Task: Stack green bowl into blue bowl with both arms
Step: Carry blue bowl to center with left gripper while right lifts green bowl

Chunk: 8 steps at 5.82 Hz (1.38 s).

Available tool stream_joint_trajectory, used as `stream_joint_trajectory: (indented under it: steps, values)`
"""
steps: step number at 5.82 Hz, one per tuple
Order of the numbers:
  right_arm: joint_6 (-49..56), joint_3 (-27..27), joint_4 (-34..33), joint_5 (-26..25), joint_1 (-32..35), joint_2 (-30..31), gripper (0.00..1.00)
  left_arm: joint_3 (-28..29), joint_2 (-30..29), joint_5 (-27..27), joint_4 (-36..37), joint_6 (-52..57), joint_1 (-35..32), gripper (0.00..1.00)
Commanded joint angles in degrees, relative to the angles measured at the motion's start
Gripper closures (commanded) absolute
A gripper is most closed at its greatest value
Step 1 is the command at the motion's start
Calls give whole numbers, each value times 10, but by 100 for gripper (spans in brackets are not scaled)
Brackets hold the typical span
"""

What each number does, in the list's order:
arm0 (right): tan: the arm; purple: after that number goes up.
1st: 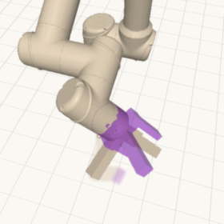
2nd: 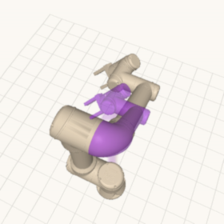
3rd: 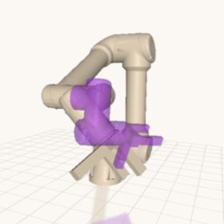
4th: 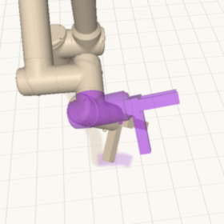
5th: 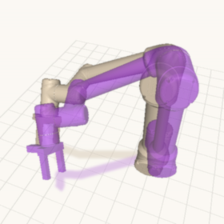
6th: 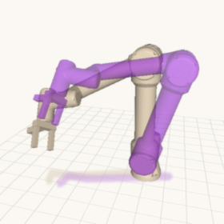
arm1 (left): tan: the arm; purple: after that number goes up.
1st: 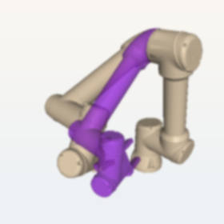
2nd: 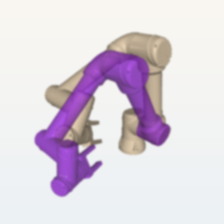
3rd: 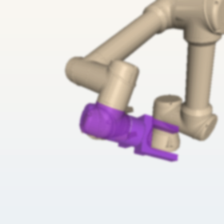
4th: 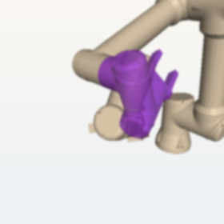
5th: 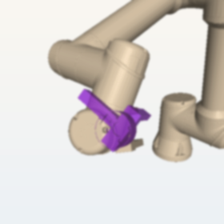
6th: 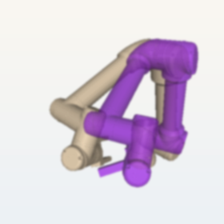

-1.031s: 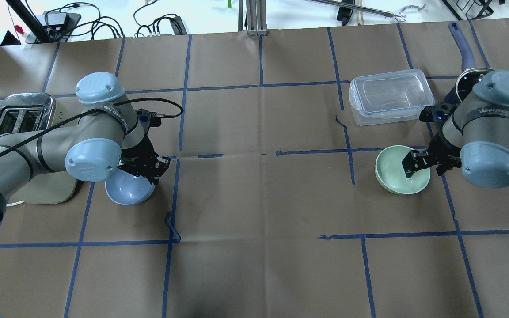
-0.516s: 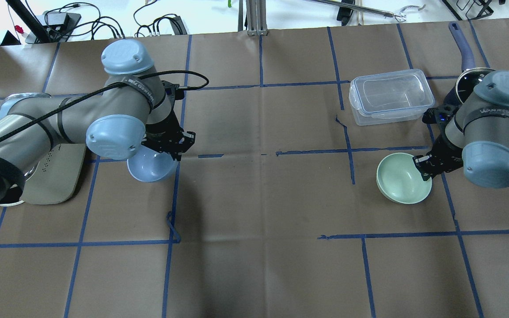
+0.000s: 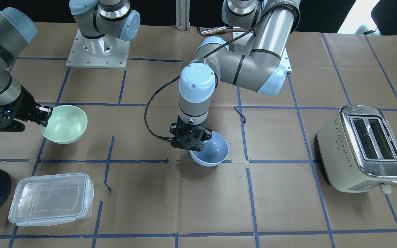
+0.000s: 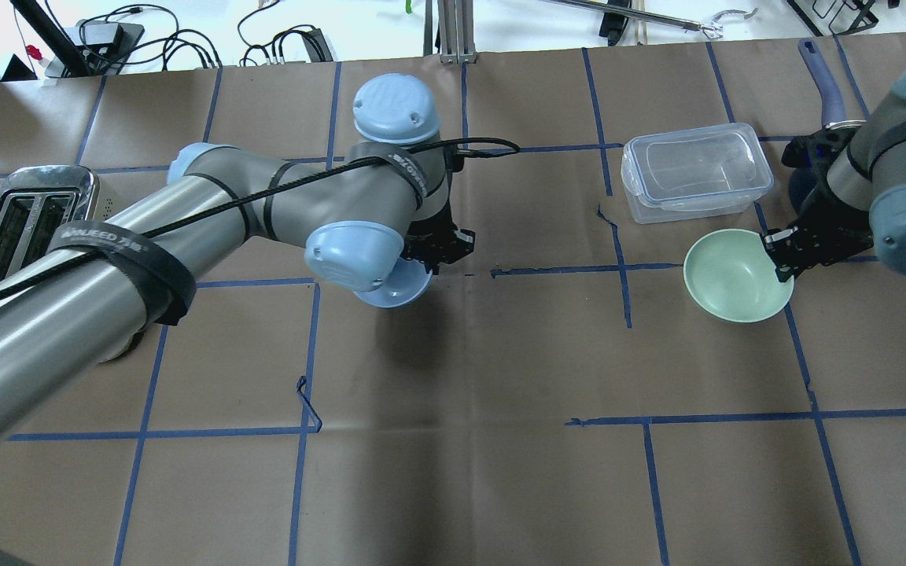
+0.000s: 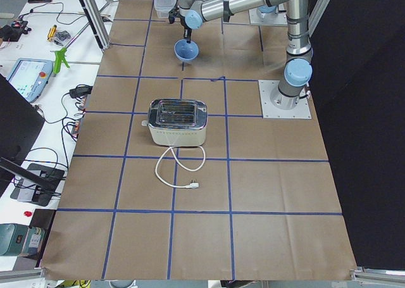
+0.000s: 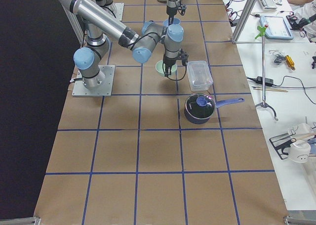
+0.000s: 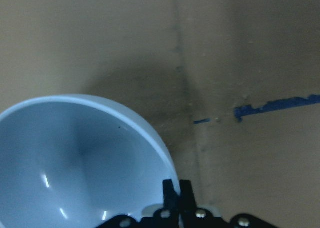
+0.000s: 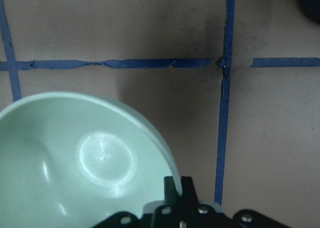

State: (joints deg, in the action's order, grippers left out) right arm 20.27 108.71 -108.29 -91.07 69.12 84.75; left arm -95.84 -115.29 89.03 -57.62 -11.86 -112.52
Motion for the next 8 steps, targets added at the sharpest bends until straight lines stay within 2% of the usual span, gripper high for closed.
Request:
stream_joint_trajectory:
  steps: [1, 2, 3, 4, 6, 7, 8]
  values:
    - [8, -66, 105, 57, 1, 14, 93, 11, -21, 1, 29, -11, -47, 92]
    - [13, -73, 129, 70, 1, 37, 93, 11, -25, 0, 42, -12, -49, 92]
    - [13, -83, 148, 78, 1, 49, 94, 11, -27, 2, 52, -11, -49, 76]
    - [9, -86, 149, 71, 1, 49, 94, 10, -27, 1, 54, -11, -49, 2]
    - [8, -83, 148, 70, 1, 48, 93, 16, 30, 1, 42, -2, -26, 2]
    - [1, -84, 143, 74, 2, 45, 93, 23, 78, -33, -42, 1, 12, 2]
    - [-28, -84, 140, 77, 13, 45, 94, 41, 140, -40, -153, 43, 54, 2]
